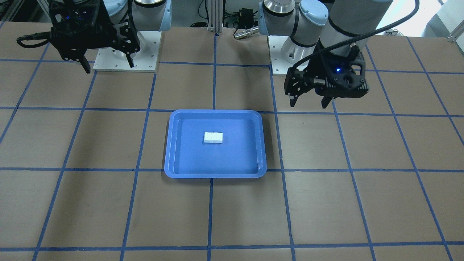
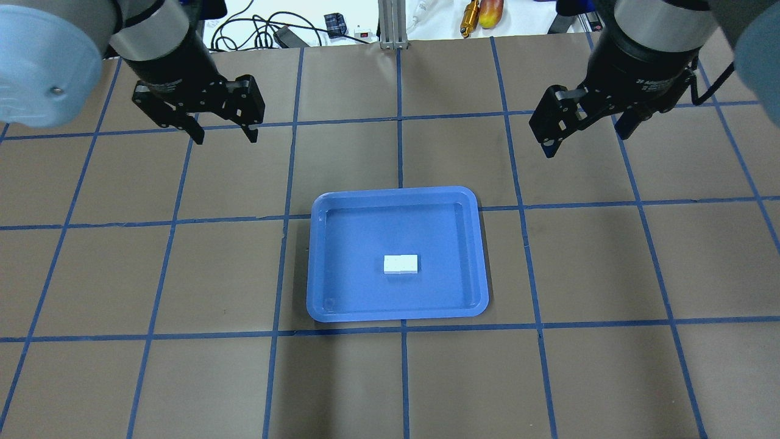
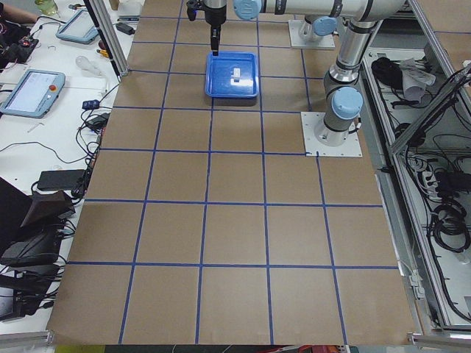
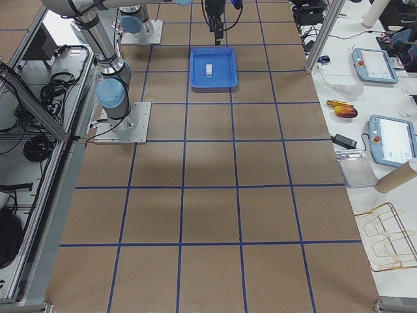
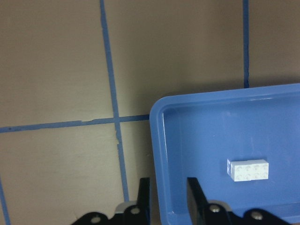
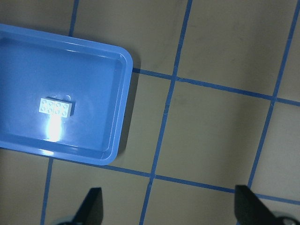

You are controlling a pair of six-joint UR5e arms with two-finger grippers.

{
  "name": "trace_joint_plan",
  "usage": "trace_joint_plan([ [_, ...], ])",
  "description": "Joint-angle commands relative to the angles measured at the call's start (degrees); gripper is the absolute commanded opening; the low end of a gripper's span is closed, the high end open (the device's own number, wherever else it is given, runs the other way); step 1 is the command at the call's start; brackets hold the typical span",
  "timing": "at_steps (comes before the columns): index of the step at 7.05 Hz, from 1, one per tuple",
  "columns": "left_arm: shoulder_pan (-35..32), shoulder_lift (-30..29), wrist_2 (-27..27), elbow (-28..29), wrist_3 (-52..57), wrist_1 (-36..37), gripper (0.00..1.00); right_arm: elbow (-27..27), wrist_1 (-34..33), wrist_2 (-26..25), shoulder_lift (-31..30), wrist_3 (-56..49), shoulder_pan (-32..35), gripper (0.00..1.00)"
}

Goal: Assemble white blocks and place on blue tray

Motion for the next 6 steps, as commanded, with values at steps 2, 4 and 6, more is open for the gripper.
trace_joint_plan([
  [2,3.9,5.6,-0.5,-0.4,3.4,-4.7,1.0,-1.6,1.8,-0.4,-1.2,4.0,-1.2,1.0],
  [4,3.9,5.9,-0.4,-1.1,3.4,-5.1,1.0,-1.2,0.9,0.6,-2.8,3.3,-1.4,1.0],
  [6,3.6,4.2,-0.4,1.7,3.1,-6.0,1.0,-1.3,-3.2,0.5,-2.1,4.0,-1.7,1.0],
])
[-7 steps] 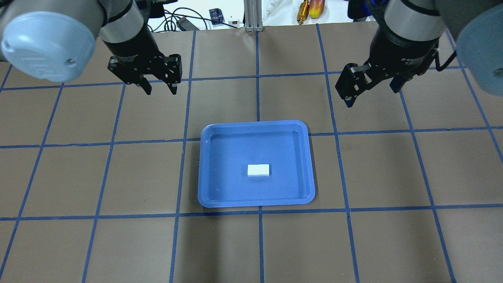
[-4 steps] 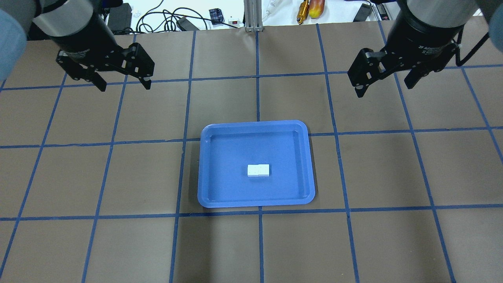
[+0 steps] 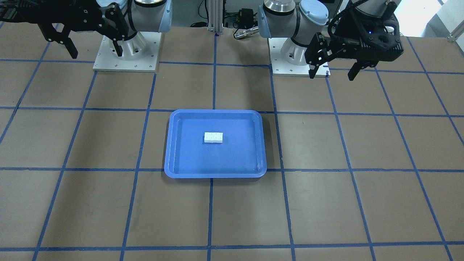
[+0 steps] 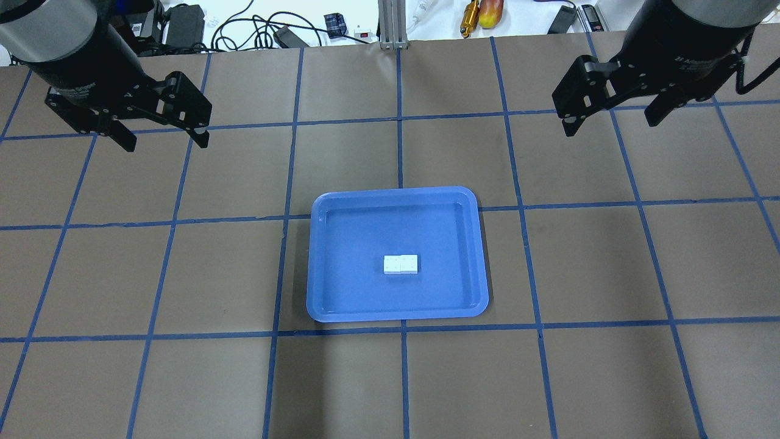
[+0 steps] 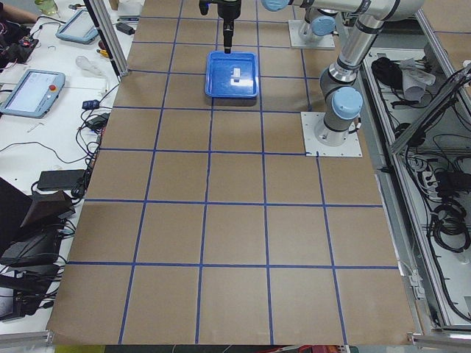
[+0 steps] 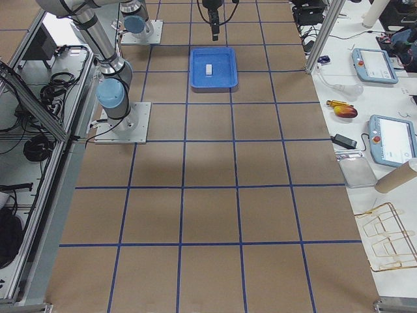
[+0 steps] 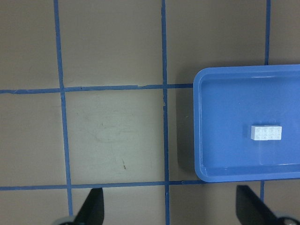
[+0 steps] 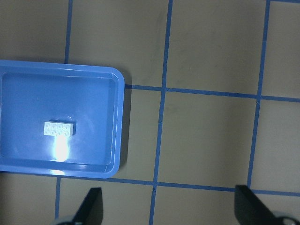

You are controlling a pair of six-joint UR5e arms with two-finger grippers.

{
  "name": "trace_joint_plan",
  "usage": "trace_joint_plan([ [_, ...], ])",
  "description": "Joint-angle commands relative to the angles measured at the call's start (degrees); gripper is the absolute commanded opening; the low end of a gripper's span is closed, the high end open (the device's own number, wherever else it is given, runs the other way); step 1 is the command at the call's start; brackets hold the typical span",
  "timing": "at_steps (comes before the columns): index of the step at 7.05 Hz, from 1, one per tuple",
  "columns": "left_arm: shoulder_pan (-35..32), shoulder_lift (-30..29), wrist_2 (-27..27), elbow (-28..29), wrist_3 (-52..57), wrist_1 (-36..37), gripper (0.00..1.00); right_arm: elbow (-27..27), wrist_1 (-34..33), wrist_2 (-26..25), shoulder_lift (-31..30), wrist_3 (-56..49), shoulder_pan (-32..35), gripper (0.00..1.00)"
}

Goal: Assemble white blocks and place on blue tray

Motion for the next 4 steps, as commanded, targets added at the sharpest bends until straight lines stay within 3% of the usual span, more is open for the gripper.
trace_joint_plan([
  [1,-0.4,-0.8,-0.1,1.5,-0.5,-1.0,1.0,-0.1,-2.2,0.1,0.7,1.6,-0.3,1.0],
  [2,-1.0,-0.7,-0.4,1.1,-0.5,-1.0,1.0,-0.4,-2.2,0.0,1.7,7.6,-0.1,1.0],
  [4,-1.2,-0.7,-0.1,1.2,-0.5,-1.0,1.0,-0.6,-2.6,-0.7,2.5,8.1,0.0,1.0],
])
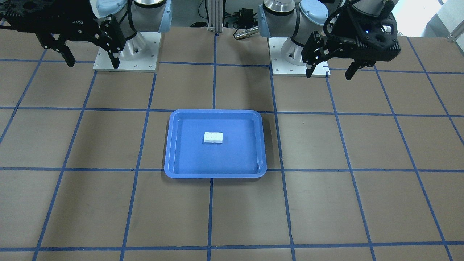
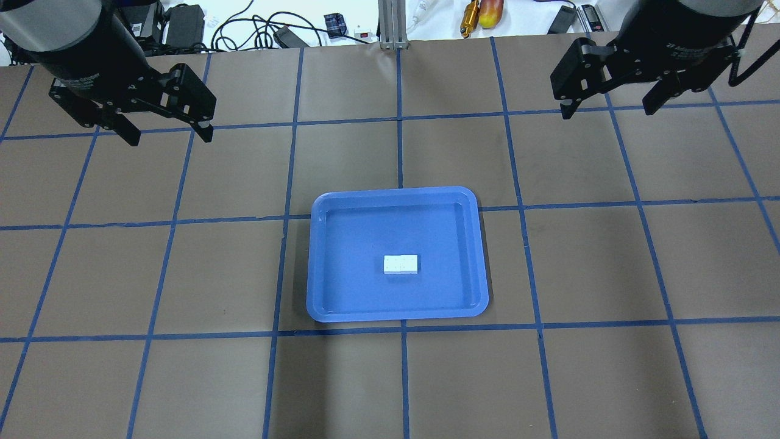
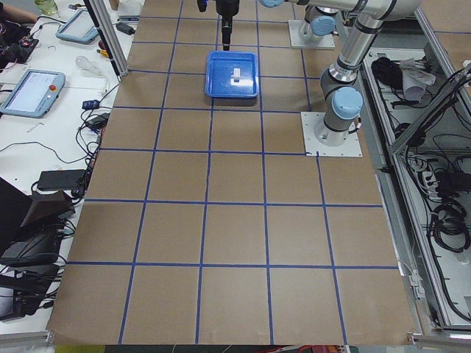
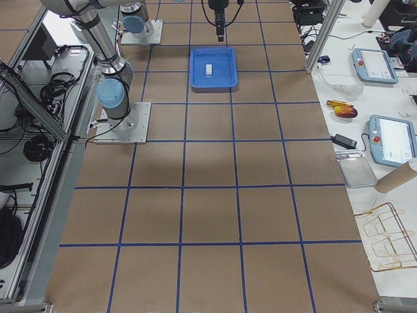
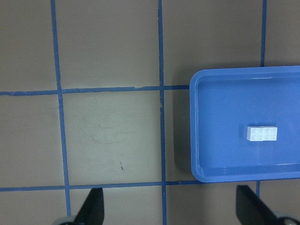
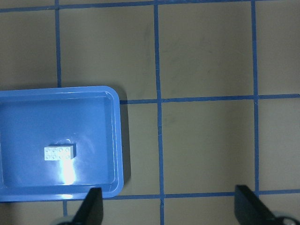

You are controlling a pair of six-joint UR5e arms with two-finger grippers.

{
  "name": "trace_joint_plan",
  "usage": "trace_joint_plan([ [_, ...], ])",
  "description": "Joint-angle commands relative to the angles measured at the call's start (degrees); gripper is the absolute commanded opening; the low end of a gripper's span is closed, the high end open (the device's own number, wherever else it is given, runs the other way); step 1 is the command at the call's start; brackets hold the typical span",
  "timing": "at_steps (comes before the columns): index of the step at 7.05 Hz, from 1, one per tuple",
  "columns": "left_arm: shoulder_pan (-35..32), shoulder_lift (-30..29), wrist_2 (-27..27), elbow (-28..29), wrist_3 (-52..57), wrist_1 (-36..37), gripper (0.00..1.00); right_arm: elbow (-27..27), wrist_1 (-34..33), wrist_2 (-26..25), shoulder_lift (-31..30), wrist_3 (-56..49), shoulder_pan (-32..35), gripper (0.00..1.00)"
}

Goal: Assemble white blocks and place on blue tray

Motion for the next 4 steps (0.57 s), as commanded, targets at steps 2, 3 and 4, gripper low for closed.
trace_joint_plan([
  [2,-0.2,-0.1,0.1,-0.2,-0.1,0.0,1.0,-0.1,-0.3,0.5,0.4,1.4,0.1,1.0],
  [3,-0.2,-0.1,0.1,-0.2,0.0,0.0,1.0,-0.1,-0.3,0.2,0.4,1.7,0.1,1.0],
  [4,-0.2,-0.1,0.1,-0.2,0.0,0.0,1.0,0.0,-0.3,0.2,0.4,1.7,0.1,1.0],
])
